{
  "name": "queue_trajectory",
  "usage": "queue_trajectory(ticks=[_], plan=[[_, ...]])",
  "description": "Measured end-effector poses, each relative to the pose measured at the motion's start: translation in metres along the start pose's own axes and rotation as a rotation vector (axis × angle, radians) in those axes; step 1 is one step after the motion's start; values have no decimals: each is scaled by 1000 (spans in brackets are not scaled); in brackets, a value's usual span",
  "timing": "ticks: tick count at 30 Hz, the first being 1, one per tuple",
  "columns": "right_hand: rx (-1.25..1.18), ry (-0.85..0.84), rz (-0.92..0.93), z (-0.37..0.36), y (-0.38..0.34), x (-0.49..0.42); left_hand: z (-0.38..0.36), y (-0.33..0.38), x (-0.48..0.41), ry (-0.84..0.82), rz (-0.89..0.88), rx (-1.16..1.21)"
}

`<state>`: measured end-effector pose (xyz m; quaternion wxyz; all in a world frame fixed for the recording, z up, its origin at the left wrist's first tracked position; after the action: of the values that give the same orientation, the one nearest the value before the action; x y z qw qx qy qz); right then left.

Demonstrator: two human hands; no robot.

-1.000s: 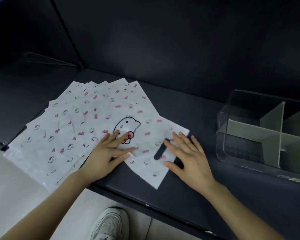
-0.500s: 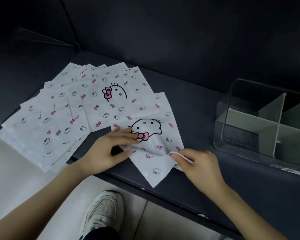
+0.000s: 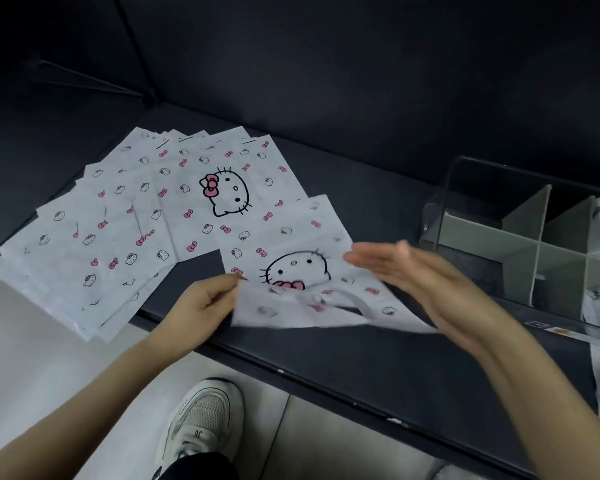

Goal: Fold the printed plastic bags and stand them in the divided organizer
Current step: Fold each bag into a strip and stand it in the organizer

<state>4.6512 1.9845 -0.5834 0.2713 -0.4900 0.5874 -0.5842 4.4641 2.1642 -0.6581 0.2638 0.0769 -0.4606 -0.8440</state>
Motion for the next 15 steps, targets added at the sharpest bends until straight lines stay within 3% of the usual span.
queue_trajectory(ticks=[4, 8, 10, 13, 15], plan=[[-256, -128, 32, 6, 16, -2, 15, -14, -5, 169, 216, 199], [-264, -138, -21, 0, 23, -10, 19, -21, -15, 288, 331, 257], [-179, 8, -91, 3, 33, -18, 18, -21, -16, 315, 366, 174], [16, 406, -143, 12, 56, -24, 14, -18, -15, 289, 323, -39], [178, 539, -136, 15, 67, -24, 13, -15, -9, 280, 318, -184]])
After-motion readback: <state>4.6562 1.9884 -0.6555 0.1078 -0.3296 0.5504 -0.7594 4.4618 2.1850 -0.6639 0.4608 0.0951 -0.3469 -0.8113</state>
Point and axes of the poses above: each hand's wrist, its own x-axis away from the middle knuckle, its own z-axis out of the back of the hand, y = z × x, the point moved 6 cm from there along -x, towards the middle knuckle, and after that the axes turned 15 degrees about -x, right-handed, at the moved point
